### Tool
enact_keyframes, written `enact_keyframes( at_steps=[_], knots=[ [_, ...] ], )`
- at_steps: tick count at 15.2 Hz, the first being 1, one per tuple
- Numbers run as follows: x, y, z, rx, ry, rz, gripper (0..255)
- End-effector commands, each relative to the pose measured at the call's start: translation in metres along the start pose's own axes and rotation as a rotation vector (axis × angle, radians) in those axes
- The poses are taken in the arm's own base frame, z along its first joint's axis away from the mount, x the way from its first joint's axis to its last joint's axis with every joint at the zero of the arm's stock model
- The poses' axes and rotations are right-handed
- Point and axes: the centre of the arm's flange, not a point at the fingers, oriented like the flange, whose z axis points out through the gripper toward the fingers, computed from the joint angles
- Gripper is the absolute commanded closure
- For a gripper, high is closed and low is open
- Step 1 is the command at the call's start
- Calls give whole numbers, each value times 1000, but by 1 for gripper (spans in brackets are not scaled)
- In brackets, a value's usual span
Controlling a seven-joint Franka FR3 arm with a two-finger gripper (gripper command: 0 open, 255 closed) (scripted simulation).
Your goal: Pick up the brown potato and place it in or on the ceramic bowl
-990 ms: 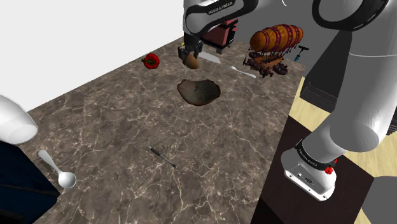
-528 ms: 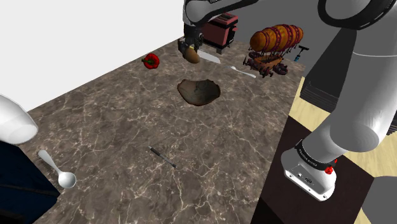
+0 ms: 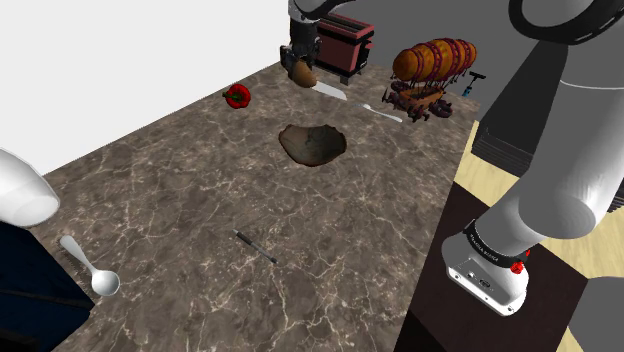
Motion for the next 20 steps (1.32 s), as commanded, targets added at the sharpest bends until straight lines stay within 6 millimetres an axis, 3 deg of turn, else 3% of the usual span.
enact_keyframes(
  at_steps=[1,3,18,20],
  knots=[
    [1,0,-9,0,0,0,255],
    [2,1,-18,0,0,0,255],
    [-175,-84,-48,0,0,0,255],
    [-182,-87,-43,0,0,0,255]
  ],
)
